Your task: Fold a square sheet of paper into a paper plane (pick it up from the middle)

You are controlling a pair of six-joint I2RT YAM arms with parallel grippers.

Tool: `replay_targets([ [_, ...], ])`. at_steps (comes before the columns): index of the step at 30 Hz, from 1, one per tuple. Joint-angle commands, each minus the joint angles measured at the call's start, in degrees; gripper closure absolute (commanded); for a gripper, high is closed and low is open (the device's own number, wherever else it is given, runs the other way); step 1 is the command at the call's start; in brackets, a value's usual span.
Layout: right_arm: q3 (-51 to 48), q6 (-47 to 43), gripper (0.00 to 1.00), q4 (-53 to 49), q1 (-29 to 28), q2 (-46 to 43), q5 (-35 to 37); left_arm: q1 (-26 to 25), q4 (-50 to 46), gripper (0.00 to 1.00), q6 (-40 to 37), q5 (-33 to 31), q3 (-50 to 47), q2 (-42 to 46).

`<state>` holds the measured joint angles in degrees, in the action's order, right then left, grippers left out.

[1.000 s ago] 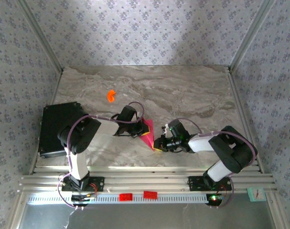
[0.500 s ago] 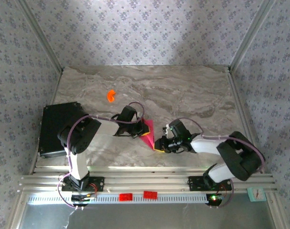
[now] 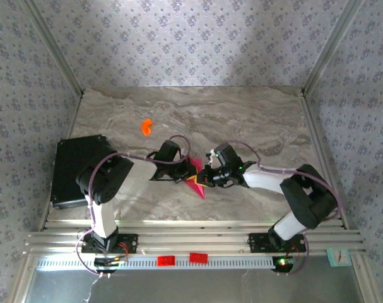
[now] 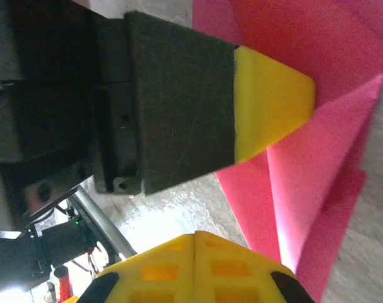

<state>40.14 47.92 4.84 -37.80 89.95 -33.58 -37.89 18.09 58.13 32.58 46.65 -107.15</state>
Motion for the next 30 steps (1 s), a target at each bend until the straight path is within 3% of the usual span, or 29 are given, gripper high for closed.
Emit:
replay_targets([
  [1, 2.3, -1.2, 0.97, -1.6, -0.5, 3.2, 0.5, 0.1, -5.7, 0.94, 0.1, -3.4, -1.8, -1.8],
  [9, 2.0, -3.6, 0.98, -6.3, -2.0, 7.0, 2.8, 0.2, -5.6, 0.94, 0.2, -3.5, -1.8, -1.8],
  [22, -7.9, -0.8, 0.96, -3.4, -3.6, 2.5, 5.2, 0.2, -5.8, 0.94, 0.2, -3.8, -2.2, -1.9],
  [30, -0.5, -4.8, 0.92, -9.3, -2.8, -4.3, 5.2, 0.1, -6.1, 0.94, 0.1, -3.7, -1.8, -2.0],
])
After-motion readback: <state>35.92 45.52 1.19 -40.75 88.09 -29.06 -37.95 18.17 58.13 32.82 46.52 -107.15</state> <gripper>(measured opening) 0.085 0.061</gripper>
